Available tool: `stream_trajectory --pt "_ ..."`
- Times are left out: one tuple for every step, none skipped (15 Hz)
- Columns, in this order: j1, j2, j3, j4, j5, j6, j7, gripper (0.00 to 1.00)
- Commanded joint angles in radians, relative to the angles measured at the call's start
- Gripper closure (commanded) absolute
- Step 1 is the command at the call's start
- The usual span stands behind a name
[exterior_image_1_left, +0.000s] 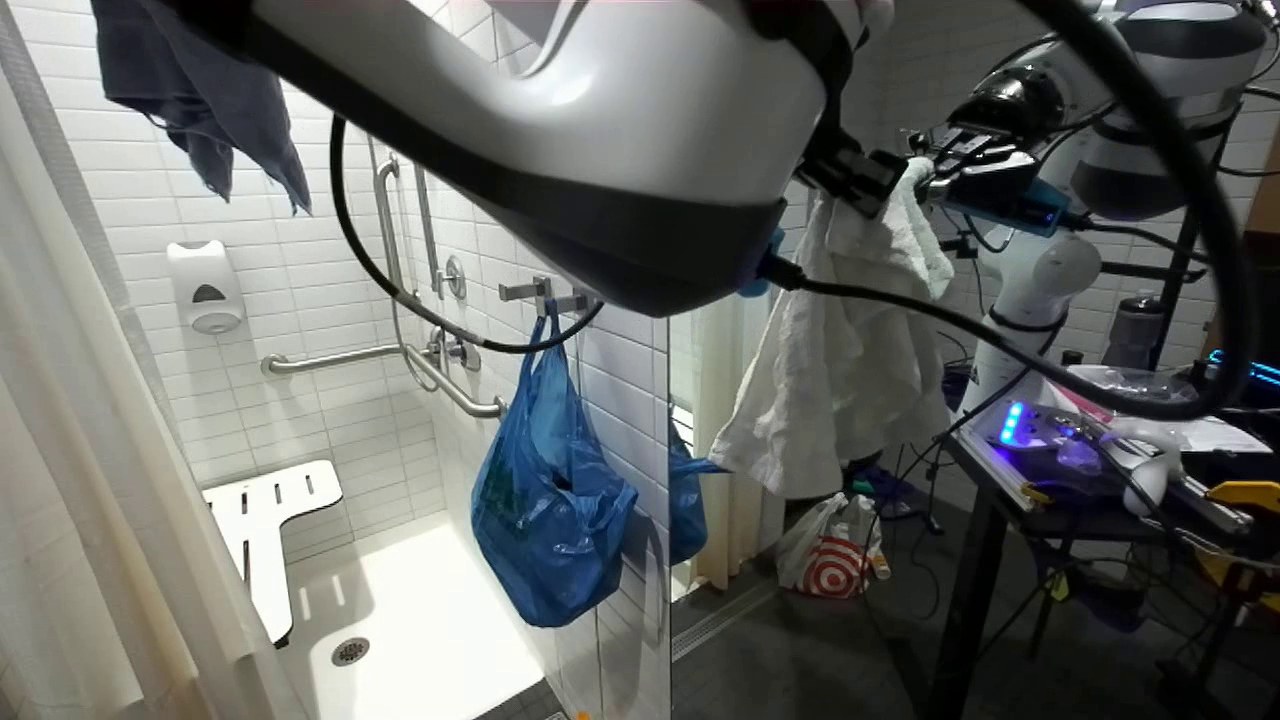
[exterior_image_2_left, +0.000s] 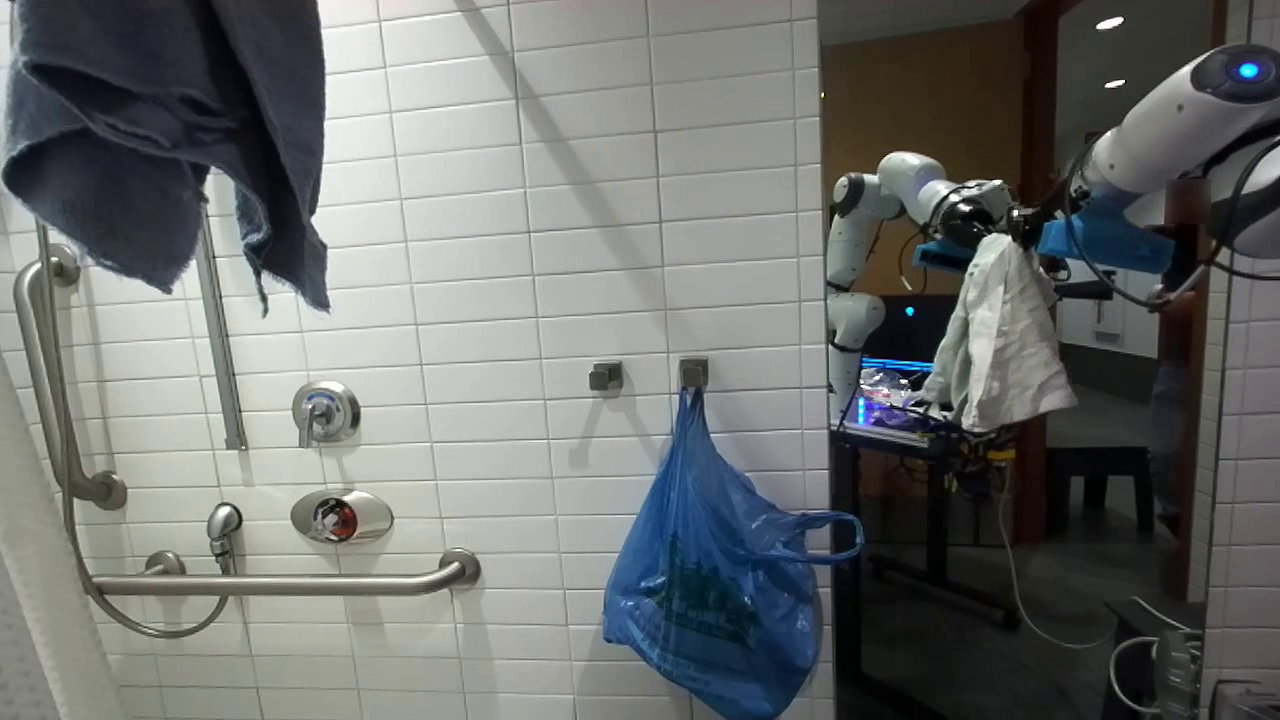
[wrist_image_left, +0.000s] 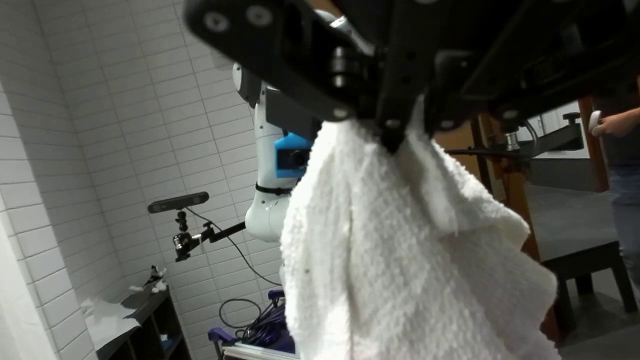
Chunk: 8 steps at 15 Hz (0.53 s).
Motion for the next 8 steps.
stream_trajectory --pt "-0.046 -0.042 0.034 0.03 -0.046 0.009 0.045 0.99" --pt "-0.055 -0.053 0.038 0.033 -0.052 0.009 0.048 0.99" --pt "-0.064 -0.062 0.042 0.036 -0.054 0.009 0.049 0.99" --pt "-0.074 -0.071 0.047 0.039 -0.056 0.009 0.051 0.99" --pt "-0.082 -0.08 0.05 0.041 -0.056 0.009 0.05 0.99" --pt "-0.093 -0.089 0.056 0.041 -0.059 0.009 0.051 0.99" --pt "-0.099 -0.097 0.06 0.041 -0.058 0.009 0.051 0.99" --pt "-0.106 -0.103 0.068 0.039 -0.059 0.009 0.05 0.99"
